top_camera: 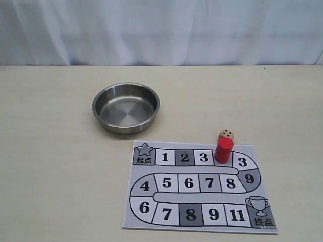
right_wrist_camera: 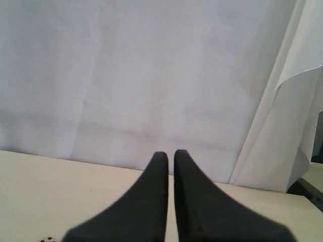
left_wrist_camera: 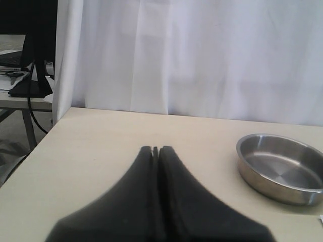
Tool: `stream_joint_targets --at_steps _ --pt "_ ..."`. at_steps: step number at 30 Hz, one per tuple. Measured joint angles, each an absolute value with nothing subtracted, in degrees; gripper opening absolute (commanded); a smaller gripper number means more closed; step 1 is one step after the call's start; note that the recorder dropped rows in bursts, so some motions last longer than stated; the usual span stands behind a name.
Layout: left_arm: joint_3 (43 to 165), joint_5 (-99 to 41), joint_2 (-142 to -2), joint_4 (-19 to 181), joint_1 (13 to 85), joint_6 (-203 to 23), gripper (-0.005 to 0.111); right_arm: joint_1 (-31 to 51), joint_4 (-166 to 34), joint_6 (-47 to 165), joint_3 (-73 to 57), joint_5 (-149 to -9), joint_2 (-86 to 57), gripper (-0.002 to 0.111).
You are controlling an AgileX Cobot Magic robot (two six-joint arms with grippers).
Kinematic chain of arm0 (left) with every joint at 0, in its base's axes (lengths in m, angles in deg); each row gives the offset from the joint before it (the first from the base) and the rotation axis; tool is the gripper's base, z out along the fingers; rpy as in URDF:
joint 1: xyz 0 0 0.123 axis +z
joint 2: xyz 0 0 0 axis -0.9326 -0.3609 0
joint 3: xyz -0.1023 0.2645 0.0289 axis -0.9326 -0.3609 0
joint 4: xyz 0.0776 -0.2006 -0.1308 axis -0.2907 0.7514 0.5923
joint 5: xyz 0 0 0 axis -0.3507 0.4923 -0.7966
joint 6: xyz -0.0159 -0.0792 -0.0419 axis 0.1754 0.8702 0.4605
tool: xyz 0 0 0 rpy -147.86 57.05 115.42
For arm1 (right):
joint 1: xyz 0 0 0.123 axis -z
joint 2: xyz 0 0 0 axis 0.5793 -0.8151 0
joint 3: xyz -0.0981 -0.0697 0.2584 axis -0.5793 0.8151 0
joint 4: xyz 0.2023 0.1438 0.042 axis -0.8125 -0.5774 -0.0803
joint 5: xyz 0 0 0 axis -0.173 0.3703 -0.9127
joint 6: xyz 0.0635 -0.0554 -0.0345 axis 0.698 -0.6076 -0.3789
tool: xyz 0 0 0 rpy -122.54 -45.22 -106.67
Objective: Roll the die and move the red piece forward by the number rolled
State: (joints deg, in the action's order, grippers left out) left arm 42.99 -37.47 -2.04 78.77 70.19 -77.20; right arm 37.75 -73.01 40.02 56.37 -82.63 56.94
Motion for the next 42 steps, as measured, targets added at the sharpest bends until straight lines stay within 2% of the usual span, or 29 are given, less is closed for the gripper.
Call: stream_joint_targets --at_steps 12,24,42 --pt "42.99 -37.47 -2.04 78.77 70.19 -77.2 0.0 37.75 -61.55 55.61 56.7 -76.16 56.94 0.004" --pt "42.99 -37.47 -2.04 78.77 70.19 -77.2 0.0 37.75 -61.29 56.15 56.7 -70.65 56.94 0.004" --pt "42.99 -37.47 -2.04 78.77 70.19 -77.2 0.0 37.75 -61.51 56.24 56.7 -70.4 56.94 0.004"
